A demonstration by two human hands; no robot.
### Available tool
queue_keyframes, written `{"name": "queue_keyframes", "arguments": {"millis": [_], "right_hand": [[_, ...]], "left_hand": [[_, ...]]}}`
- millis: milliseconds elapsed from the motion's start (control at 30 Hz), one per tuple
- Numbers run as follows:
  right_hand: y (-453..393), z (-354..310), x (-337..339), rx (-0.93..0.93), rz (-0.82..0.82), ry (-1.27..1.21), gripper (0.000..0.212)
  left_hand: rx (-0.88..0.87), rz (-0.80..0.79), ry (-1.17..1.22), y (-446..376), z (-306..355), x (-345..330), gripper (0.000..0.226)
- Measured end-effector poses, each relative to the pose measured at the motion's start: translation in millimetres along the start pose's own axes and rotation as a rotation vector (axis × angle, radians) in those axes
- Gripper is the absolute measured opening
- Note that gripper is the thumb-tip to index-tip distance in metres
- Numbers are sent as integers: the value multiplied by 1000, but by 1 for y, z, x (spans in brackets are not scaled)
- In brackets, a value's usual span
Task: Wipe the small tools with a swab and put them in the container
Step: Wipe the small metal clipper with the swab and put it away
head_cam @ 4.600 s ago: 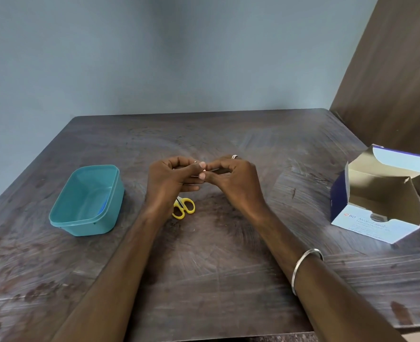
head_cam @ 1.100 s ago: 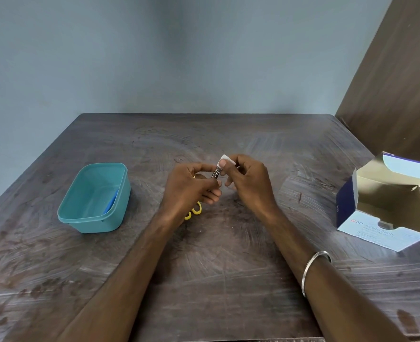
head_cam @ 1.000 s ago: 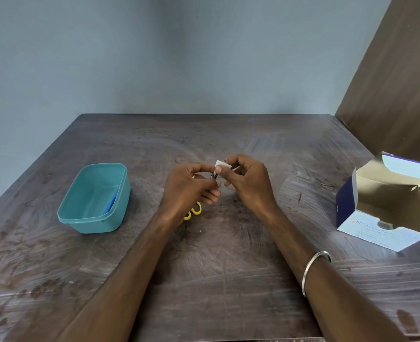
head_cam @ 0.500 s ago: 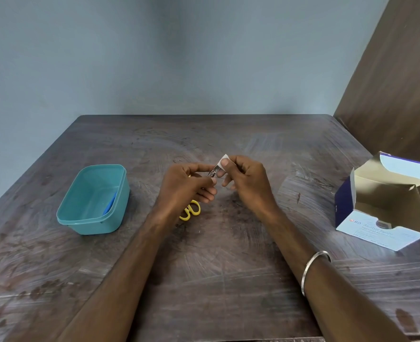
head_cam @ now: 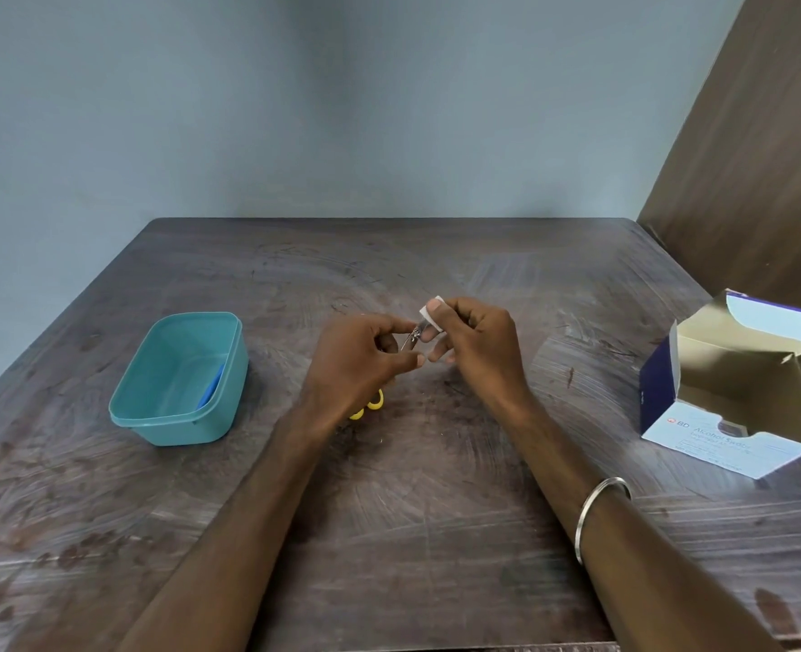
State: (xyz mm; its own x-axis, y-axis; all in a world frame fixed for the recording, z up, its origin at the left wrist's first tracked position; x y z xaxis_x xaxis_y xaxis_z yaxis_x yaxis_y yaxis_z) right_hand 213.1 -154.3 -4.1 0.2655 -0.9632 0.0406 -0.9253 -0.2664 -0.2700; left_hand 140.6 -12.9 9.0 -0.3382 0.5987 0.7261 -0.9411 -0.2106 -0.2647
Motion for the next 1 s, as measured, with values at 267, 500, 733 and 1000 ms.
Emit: {"name": "queue_keyframes", "arguments": {"millis": [267,500,733,1000], "right_hand": [[-2,2,1,-48,-9,-106,21],[0,3,-2,-134,-68,-347,14],[0,5,-7,-165,-109,-392,14],[0,2,-6,-123,-104,-317,17]], "left_hand": [[-234,153,-278,3,21,11,23],[-89,133,-9,-1,7,16,17],[-6,84,170,-3,-8,11,17],[39,72,228,-4,-14,10,16]]}}
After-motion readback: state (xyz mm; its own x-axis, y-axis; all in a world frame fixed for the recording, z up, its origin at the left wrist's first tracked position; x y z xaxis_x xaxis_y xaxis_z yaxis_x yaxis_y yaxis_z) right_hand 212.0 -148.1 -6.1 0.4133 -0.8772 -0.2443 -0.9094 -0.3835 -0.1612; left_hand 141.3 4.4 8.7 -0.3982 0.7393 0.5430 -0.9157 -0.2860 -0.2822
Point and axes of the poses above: each hand's wrist, its own y-axis away from the middle knuckle, its own x-axis out of the back of the hand, z = x × y, the point moved 8 cm from there along -y, towards the middle knuckle, and after that the axes turned 11 degrees about -y, right-handed, at the moved point
